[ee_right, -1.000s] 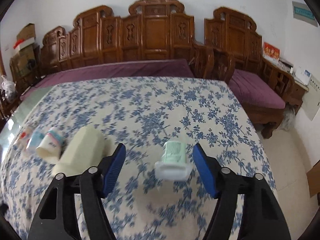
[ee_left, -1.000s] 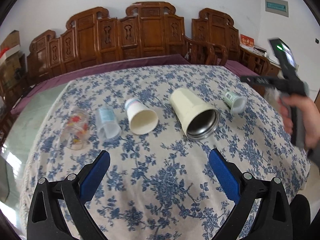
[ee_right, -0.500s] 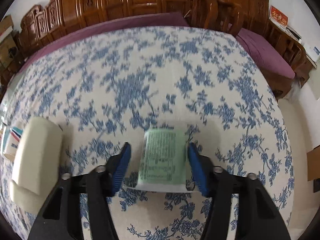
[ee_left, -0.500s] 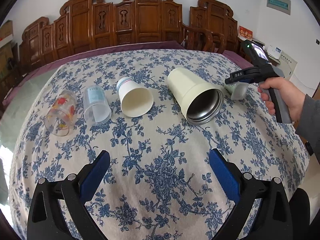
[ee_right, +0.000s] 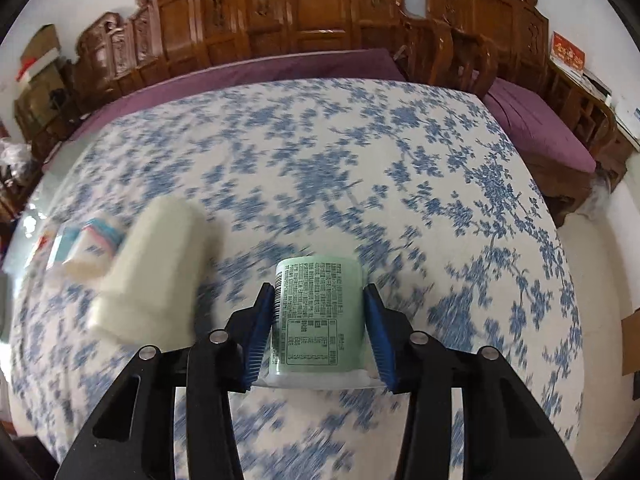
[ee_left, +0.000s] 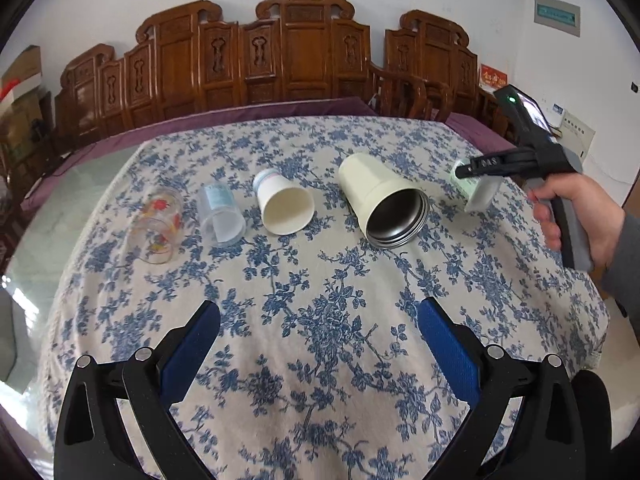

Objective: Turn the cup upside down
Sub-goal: 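Lift the green cup with the right gripper and carry it toward the left gripper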

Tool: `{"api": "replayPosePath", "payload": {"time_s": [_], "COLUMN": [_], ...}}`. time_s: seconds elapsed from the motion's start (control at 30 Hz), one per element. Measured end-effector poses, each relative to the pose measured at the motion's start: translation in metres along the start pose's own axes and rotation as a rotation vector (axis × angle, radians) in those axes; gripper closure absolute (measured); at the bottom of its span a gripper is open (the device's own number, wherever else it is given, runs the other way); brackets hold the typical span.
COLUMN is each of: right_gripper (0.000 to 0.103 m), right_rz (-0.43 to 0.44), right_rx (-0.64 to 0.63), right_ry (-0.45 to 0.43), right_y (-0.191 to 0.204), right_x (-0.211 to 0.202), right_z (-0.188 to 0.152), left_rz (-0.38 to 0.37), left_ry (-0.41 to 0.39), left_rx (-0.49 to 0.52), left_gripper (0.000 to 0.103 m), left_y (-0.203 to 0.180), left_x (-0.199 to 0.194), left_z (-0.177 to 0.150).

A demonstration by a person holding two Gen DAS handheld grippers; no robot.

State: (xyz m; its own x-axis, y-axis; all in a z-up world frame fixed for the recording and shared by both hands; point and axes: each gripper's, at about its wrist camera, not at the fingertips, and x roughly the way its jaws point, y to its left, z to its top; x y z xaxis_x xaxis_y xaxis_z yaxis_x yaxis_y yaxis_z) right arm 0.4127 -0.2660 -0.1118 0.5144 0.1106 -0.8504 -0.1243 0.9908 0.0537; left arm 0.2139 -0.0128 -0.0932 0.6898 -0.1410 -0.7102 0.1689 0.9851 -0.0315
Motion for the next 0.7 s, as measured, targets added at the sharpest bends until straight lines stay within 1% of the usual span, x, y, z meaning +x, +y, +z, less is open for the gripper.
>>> {"api": "replayPosePath", "payload": {"time_s": [0.2,0.37,0.57,0.7], "right_gripper": [0.055,0.054,0.054,0.054], "right_rz": [0.1,0.177,0.254,0.278], "right_rx": [-0.043,-0.088,-0.146,-0.173], "right_ry": [-0.037,-0.059,-0.043,-0.03], "right_y": [0.047,0.092,0.14,0.162], "right_x": [-0.044,-0.07,-0.076,-0.072], "right_z": [-0.046,-0.083,-0.119,-0.134], "left_rz": [0.017,0.031,0.06,0.083], "left_ry": [-0.015,-0.019,-0.007,0.01], "left_rx": [-0.004,-0.017,-0.039,-0.058], "left_gripper": [0.008,0.008,0.008,0.008], "left_y": [0.004,0.016,0.031,0.043], "left_x": [-0.016,-0.025,-0.029,-0.028], "left_z": [-0.004,-0.008,-0.018,-0.028]}}
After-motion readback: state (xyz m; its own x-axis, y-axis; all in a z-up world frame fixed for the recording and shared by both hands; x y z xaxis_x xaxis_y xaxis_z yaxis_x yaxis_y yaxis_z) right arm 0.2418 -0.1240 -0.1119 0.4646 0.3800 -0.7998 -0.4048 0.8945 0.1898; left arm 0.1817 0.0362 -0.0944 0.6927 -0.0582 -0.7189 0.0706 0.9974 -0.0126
